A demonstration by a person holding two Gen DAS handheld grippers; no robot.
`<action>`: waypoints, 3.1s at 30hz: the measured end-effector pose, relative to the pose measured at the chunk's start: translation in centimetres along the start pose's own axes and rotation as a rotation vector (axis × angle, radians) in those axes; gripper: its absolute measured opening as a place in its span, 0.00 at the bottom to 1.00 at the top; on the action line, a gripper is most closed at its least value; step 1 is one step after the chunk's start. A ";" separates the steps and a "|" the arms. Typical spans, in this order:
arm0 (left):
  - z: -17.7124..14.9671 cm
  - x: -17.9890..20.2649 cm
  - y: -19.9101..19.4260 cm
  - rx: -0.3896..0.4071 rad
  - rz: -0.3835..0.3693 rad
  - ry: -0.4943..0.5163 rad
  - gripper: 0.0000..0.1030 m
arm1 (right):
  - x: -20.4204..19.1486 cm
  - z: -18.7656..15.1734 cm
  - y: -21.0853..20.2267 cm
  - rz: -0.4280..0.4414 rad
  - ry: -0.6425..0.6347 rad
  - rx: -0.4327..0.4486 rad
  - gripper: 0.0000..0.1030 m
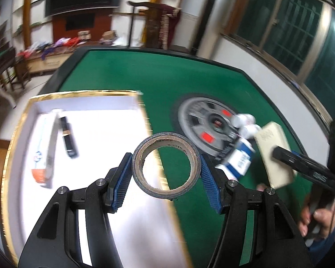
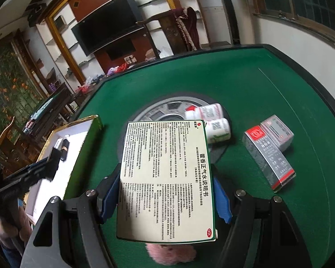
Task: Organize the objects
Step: 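Carry the white box and tape roll over the white tray with both grippers, then lower the white box and tape roll into the tray and open both grippers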
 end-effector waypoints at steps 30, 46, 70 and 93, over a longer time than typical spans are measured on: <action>-1.5 -9.4 0.8 -0.098 0.133 -0.262 0.58 | -25.1 7.1 12.7 0.227 -0.200 -0.192 0.70; -2.3 -8.8 2.0 -0.148 0.157 -0.245 0.58 | -25.6 5.0 16.7 0.156 -0.199 -0.286 0.70; -2.2 -9.3 2.3 -0.172 0.163 -0.264 0.58 | -26.2 4.6 17.0 0.129 -0.233 -0.294 0.71; -2.5 -10.0 3.2 -0.172 0.193 -0.283 0.58 | -26.5 4.0 16.5 0.157 -0.260 -0.325 0.79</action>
Point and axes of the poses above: each gripper's, at about its wrist camera, not at the fingertips, and y roughly the way its jaws point, x to its right, z to its top, the point moved 4 cm from there along y, roughly the way its jaws point, and after that the axes turned 11 degrees about -z, right-handed, at the moved point
